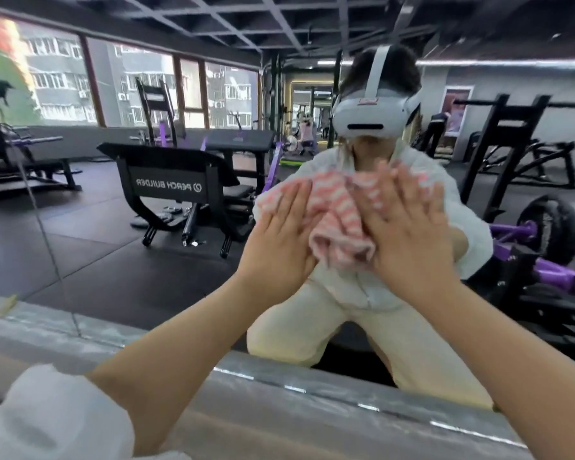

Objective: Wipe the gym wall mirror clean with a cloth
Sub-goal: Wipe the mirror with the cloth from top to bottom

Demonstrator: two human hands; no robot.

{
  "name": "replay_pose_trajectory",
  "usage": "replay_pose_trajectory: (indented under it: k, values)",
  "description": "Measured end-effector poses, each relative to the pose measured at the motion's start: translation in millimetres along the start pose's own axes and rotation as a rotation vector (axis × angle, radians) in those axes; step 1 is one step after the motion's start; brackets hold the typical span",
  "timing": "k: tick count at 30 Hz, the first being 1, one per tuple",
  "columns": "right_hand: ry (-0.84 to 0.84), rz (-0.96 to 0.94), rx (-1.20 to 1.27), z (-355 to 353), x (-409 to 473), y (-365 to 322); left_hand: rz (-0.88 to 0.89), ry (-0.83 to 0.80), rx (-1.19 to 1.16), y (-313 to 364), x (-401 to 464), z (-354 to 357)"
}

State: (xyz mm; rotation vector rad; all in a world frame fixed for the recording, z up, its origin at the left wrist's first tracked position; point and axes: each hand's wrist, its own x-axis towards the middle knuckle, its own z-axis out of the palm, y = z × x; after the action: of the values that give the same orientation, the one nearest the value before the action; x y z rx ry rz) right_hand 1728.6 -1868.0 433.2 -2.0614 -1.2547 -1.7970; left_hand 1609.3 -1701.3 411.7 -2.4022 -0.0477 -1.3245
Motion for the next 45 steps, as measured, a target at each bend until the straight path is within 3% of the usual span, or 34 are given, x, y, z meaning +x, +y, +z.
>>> replay_pose_trajectory:
  k: [4, 8, 12, 16, 22, 27, 30, 33, 37, 41, 45]
  values:
    - [-0.011, 0.141, -0.053, -7, 5, 17, -0.193, 0.063, -0.092, 29, 44, 0]
    - [0.003, 0.179, -0.047, 0, -21, 2, -0.045, 0.057, -0.075, 37, 42, 12]
    - [0.046, 0.273, 0.082, 3, -1, -10, 0.137, 0.162, -0.058, 8, 51, 15]
    - [0.065, 0.284, 0.108, 7, 29, -27, 0.147, 0.22, -0.036, -23, 53, 14]
    - [0.034, 0.198, 0.078, 15, 58, -53, 0.005, 0.271, -0.071, -50, 37, 10]
    - [0.009, -0.04, 0.068, 22, 50, -69, -0.196, 0.2, -0.112, -49, -12, 29]
    - [-0.02, -0.2, 0.042, 25, 22, -72, -0.111, 0.137, -0.082, -35, -51, 38]
    - [-0.048, -0.246, -0.022, 27, -15, -70, -0.028, 0.044, -0.025, -21, -75, 44]
    - [-0.071, -0.165, -0.07, 22, -39, -53, 0.022, -0.003, -0.1, -10, -62, 37]
    - [-0.032, 0.003, -0.075, 11, -9, -40, 0.03, 0.094, -0.168, -25, -19, 24]
    - [0.026, 0.185, -0.032, 0, 46, -41, -0.085, 0.164, -0.087, -54, 15, 4]
